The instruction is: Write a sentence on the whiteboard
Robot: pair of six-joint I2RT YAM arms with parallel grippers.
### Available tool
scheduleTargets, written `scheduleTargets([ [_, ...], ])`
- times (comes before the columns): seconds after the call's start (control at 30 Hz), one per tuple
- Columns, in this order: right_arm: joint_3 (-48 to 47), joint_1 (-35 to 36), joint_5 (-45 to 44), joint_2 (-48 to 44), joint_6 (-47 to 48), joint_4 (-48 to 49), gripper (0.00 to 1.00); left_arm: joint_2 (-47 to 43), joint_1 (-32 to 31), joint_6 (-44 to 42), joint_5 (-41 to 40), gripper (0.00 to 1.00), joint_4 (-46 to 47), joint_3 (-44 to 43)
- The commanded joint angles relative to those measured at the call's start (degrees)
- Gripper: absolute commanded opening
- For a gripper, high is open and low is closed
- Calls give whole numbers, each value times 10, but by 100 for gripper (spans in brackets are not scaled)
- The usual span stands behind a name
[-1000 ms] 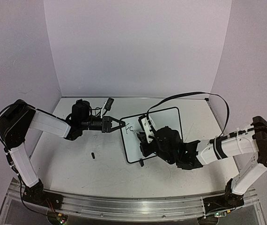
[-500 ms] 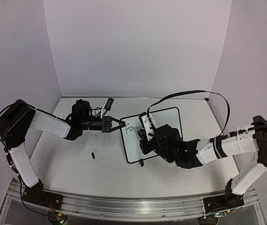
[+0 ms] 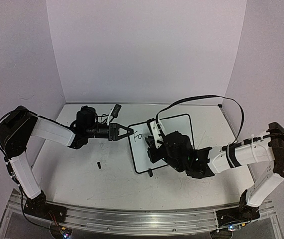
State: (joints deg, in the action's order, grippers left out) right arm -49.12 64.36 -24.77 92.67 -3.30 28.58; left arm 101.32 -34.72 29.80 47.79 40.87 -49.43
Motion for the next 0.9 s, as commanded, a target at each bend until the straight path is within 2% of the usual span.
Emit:
scheduleTargets([
  [0.0, 7, -6, -5, -6, -17, -11, 0, -8, -14, 13, 29, 0, -21, -12],
  [0.87, 24, -5, 1, -33, -20, -29, 0, -6, -14, 12, 31, 0, -21, -13],
])
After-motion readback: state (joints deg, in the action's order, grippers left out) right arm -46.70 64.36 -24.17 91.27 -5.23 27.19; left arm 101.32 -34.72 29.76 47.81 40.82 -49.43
